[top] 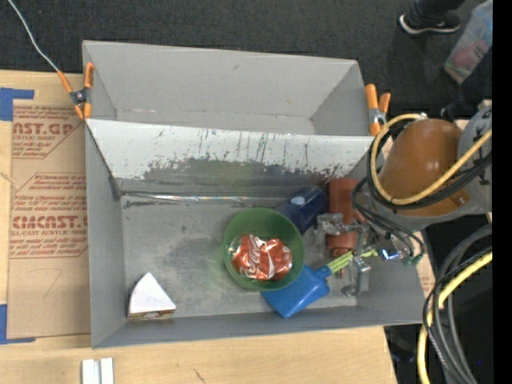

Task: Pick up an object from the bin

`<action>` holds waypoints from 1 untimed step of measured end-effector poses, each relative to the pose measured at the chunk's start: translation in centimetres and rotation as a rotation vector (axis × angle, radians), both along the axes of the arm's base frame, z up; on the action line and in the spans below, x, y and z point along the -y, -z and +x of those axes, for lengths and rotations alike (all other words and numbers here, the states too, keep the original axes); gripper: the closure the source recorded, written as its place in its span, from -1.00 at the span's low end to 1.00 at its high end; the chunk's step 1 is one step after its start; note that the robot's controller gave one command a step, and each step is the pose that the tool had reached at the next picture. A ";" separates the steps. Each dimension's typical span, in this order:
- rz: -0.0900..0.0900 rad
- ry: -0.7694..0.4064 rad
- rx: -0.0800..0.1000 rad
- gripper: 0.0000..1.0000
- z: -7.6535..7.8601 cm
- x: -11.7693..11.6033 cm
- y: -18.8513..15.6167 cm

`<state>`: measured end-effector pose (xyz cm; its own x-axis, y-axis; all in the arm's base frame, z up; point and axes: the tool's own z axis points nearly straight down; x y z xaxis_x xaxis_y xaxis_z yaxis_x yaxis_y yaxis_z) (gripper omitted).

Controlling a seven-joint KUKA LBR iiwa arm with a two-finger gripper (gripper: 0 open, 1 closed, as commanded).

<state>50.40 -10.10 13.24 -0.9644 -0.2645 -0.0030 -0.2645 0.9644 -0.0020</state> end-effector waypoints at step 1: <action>0.001 0.372 -0.009 1.00 0.2 -0.4 6.3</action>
Offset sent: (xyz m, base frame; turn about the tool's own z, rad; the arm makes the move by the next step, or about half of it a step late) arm 0.0000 0.0000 0.0000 0.0000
